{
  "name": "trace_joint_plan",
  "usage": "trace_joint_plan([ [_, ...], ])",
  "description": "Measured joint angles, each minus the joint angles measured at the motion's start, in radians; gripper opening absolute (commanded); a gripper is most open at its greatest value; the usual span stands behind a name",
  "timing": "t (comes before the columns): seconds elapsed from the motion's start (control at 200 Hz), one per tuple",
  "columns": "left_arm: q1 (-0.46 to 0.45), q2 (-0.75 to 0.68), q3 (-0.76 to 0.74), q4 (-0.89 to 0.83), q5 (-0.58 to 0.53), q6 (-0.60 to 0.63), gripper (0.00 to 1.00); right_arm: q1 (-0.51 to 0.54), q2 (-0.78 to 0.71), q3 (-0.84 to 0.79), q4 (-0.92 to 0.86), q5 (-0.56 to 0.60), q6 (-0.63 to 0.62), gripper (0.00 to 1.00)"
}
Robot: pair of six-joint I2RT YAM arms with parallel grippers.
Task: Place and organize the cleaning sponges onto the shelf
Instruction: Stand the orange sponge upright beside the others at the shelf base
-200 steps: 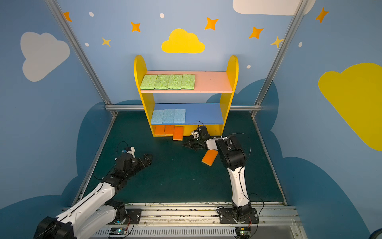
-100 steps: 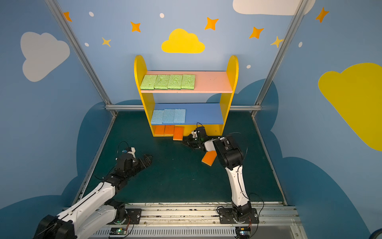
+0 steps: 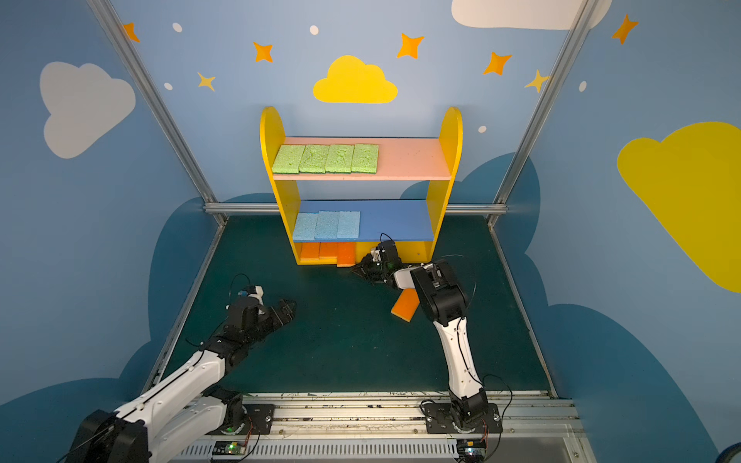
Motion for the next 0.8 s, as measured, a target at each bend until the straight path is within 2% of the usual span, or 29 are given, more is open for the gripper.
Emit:
trace_joint_plan([
  [0.06, 0.000, 0.002, 0.000, 0.000, 0.001, 0.000, 1.00, 0.000, 0.000, 0.000, 0.000, 0.000, 0.000, 0.00],
  [0.155, 0.000, 0.005, 0.000, 0.000, 0.001, 0.000, 1.00, 0.000, 0.000, 0.000, 0.002, 0.000, 0.004, 0.22],
  [0.27, 0.000, 0.005, 0.000, 0.001, 0.001, 0.000, 1.00, 0.002, 0.000, -0.002, 0.024, -0.003, 0.013, 0.34],
  [0.546, 0.001, 0.003, 0.000, 0.000, 0.003, 0.000, 1.00, 0.005, 0.000, -0.045, 0.132, 0.000, 0.035, 0.40],
  [0.801, 0.002, -0.002, 0.000, -0.001, 0.004, 0.000, 1.00, 0.005, 0.000, -0.038, 0.134, 0.011, 0.062, 0.41],
])
